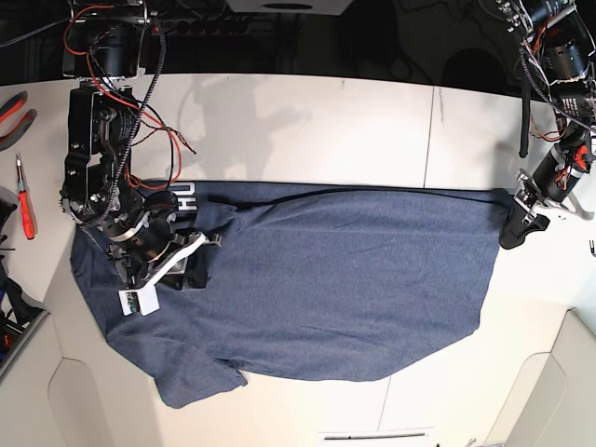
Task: Layout the t-shirt on the table in an organized manner, then fold the t-shirt properly
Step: 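Drag the folded edge with the right gripper toward the shirt's side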
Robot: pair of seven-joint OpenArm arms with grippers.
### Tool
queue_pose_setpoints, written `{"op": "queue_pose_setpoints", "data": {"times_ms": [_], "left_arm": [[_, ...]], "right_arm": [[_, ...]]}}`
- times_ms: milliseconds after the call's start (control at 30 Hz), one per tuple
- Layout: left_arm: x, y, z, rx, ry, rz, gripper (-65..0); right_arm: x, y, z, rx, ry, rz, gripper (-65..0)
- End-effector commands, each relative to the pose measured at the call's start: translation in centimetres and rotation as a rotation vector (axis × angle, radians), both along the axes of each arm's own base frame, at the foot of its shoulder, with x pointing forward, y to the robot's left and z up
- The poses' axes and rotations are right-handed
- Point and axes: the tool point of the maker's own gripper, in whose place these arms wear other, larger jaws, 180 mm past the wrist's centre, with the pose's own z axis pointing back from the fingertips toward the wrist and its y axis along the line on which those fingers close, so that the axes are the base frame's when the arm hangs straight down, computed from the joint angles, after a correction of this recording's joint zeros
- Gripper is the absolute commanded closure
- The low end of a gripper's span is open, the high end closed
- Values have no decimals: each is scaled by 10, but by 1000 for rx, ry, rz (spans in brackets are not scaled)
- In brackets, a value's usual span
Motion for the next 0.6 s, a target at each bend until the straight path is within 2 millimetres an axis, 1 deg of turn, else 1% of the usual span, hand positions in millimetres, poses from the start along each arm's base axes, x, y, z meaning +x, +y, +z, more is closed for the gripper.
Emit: {"op": "queue_pose_setpoints", "data": {"times_ms": [0,33,67,133,333,567], "left_arm": [[9,9,18,18,-56,8,-212],[9,9,18,17,-56,8,-212],[9,9,18,17,-57,8,-212],[9,9,18,17,-56,8,-212],[9,9,18,18,-56,8,-212],[9,9,18,17,-56,8,-212]], "right_arm": [[15,-3,17,16,-68,-25,-223],[17,-5,15,19,-64,-36,-274],[18,-5,11,20,-57,-39,-295],[19,-5,8,24,-49,-39,-295],[27,-4,18,58,-98,-54,-295],[27,-6,18,59,-99,-61,-295]]}}
